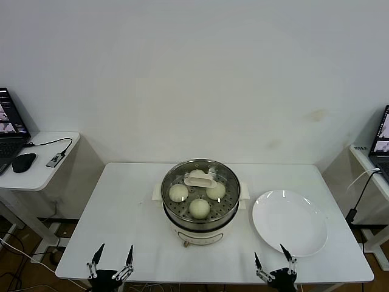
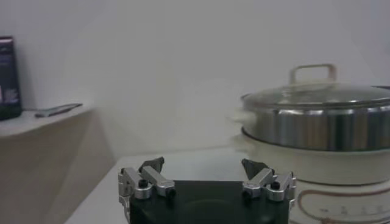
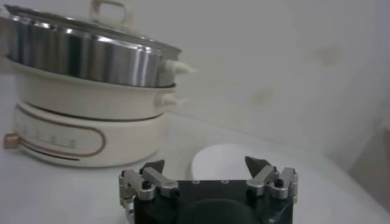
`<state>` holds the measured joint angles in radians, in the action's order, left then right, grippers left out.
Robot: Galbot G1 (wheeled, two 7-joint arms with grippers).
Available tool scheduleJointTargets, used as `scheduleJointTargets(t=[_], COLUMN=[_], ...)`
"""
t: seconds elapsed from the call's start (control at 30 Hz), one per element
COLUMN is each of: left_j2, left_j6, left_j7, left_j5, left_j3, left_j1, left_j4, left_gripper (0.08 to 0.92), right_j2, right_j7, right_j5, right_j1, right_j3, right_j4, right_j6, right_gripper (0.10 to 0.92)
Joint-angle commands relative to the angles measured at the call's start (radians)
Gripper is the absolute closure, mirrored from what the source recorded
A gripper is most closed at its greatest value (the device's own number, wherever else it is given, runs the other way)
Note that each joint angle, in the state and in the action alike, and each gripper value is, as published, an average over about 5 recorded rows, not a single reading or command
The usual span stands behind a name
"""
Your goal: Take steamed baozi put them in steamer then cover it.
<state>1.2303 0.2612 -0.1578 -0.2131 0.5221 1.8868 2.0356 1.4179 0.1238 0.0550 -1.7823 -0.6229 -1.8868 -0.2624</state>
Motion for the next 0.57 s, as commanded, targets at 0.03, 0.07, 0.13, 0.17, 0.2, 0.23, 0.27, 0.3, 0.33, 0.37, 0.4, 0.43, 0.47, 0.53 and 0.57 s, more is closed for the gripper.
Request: scheduleJointTargets(t=[0.03,0.07,0.13,0.17,0.2,0.23,0.27,0.3,0.33,0.37,0.4,0.43,0.47,0.53,0.57], left_j2=[0.007,0.006,0.004,0.004,0.003,0.003,0.003,0.002,0.001,0.001,-0.001,-0.002,-0.004,-0.007,-0.008], left_j6=[0.036,0.035,0.034,0.034,0.034,0.034,0.033,0.032,0.031,0.03,0.03,0.029,0.028,0.027,0.026], left_j7=[-0.009,-0.009,-0.009,-0.009,-0.009,-0.009,-0.009,-0.009,-0.009,-0.008,-0.008,-0.007,-0.006,-0.004,-0.004], left_j5=[-0.088,-0.087,-0.084,-0.083,-0.082,-0.082,-0.082,-0.081,-0.081,-0.079,-0.078,-0.076,-0.075,-0.074,-0.074], left_j3=[0.025,0.026,0.026,0.025,0.024,0.023,0.022,0.02,0.018,0.016,0.014,0.012,0.011,0.011,0.012], left_j1=[0.036,0.034,0.032,0.031,0.029,0.027,0.025,0.022,0.019,0.017,0.016,0.015,0.014,0.012,0.012], left_j4=[-0.035,-0.035,-0.036,-0.036,-0.038,-0.039,-0.042,-0.045,-0.048,-0.051,-0.053,-0.054,-0.056,-0.058,-0.059], left_gripper=[0.177,0.177,0.177,0.177,0.177,0.177,0.177,0.177,0.177,0.177,0.177,0.177,0.177,0.177,0.177], right_j2=[0.003,0.006,0.011,0.013,0.015,0.016,0.018,0.019,0.02,0.02,0.021,0.021,0.021,0.02,0.019], right_j7=[0.001,0.002,0.002,0.002,0.001,0.001,0.0,0.0,0.0,0.0,-0.001,-0.001,-0.001,0.0,0.0], right_j5=[0.003,0.003,0.003,0.003,0.003,0.003,0.004,0.004,0.005,0.006,0.006,0.006,0.006,0.005,0.005], right_j1=[-0.021,-0.021,-0.021,-0.021,-0.021,-0.021,-0.022,-0.022,-0.023,-0.023,-0.024,-0.024,-0.025,-0.026,-0.027], right_j3=[0.045,0.047,0.051,0.053,0.055,0.056,0.057,0.059,0.06,0.06,0.06,0.059,0.059,0.057,0.057], right_j4=[-0.011,-0.012,-0.014,-0.015,-0.015,-0.016,-0.017,-0.018,-0.019,-0.021,-0.022,-0.023,-0.024,-0.026,-0.027], right_j6=[0.003,0.005,0.01,0.012,0.014,0.015,0.016,0.018,0.018,0.019,0.02,0.021,0.022,0.025,0.026], right_gripper=[0.203,0.203,0.203,0.203,0.203,0.203,0.203,0.203,0.203,0.203,0.203,0.203,0.203,0.203,0.203])
